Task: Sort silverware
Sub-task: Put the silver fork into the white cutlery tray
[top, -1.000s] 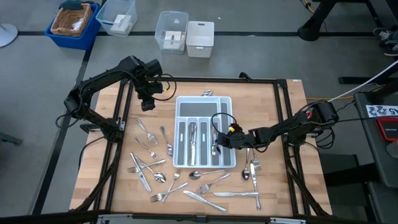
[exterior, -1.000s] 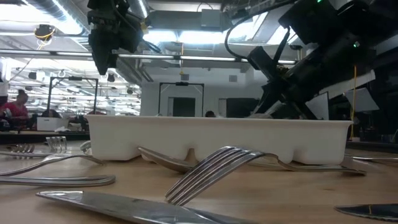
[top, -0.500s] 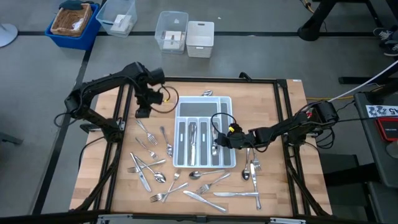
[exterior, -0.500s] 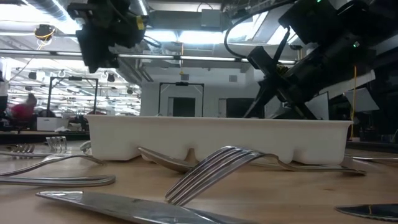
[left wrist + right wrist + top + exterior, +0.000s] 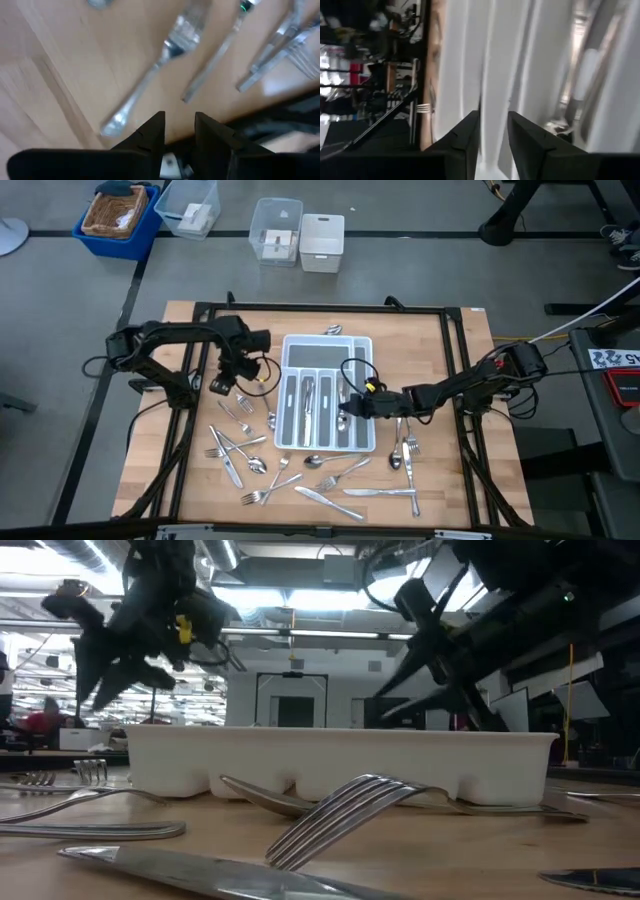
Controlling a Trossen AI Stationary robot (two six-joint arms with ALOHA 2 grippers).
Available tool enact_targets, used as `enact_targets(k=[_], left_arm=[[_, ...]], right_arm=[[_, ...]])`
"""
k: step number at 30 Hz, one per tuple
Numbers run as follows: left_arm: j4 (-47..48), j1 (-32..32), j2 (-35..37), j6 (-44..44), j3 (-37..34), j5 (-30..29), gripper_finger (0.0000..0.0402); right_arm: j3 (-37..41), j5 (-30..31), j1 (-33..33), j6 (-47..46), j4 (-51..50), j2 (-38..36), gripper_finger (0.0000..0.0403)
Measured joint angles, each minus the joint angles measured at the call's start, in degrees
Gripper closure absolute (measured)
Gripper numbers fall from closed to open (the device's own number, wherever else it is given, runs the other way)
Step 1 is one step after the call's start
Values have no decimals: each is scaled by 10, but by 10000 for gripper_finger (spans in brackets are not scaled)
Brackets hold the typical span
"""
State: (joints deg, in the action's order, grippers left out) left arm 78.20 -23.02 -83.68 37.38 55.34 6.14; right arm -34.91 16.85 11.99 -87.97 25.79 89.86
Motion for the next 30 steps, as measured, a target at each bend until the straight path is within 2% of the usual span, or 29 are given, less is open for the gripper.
enact_targets(k=[6,16,23,30], left_arm=[[-101,22,-1,-4,-40,0,306],[-163,72,0,40,-103,-6,306],[-245,103,0,33,-155,-68,306],[-286,111,2,28,-185,-72,306]], right_arm=[[0,0,0,25,13,-28,300],[0,3,0,105,17,-111,300],[0,38,0,157,15,-175,300],[0,47,0,210,12,-230,300]])
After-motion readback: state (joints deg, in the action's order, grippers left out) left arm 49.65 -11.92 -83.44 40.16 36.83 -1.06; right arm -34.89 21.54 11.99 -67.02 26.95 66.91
